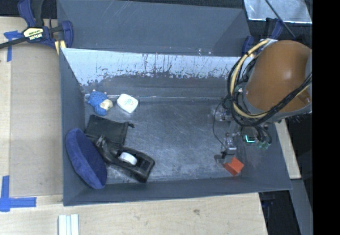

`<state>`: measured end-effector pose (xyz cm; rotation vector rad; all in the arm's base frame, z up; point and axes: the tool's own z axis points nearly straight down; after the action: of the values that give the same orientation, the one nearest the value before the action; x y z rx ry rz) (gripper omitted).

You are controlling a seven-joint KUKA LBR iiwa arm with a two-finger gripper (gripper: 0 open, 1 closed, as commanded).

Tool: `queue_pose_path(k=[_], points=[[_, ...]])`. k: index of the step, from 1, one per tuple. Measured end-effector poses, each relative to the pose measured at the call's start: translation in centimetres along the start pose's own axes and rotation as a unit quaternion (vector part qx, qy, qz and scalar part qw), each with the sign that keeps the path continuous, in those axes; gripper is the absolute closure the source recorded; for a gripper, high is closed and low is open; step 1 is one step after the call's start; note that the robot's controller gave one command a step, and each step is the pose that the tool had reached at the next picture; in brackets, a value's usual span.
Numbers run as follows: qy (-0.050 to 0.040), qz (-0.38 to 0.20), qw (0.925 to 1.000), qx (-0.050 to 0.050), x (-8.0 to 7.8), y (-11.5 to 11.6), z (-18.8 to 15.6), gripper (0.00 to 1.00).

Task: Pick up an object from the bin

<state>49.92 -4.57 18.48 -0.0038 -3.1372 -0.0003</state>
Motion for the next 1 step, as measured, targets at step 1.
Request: queue_pose_path(k=[1], points=[[0.0, -0.041, 0.9992, 0.0, 0.57, -7.85, 11.9, 0.0]])
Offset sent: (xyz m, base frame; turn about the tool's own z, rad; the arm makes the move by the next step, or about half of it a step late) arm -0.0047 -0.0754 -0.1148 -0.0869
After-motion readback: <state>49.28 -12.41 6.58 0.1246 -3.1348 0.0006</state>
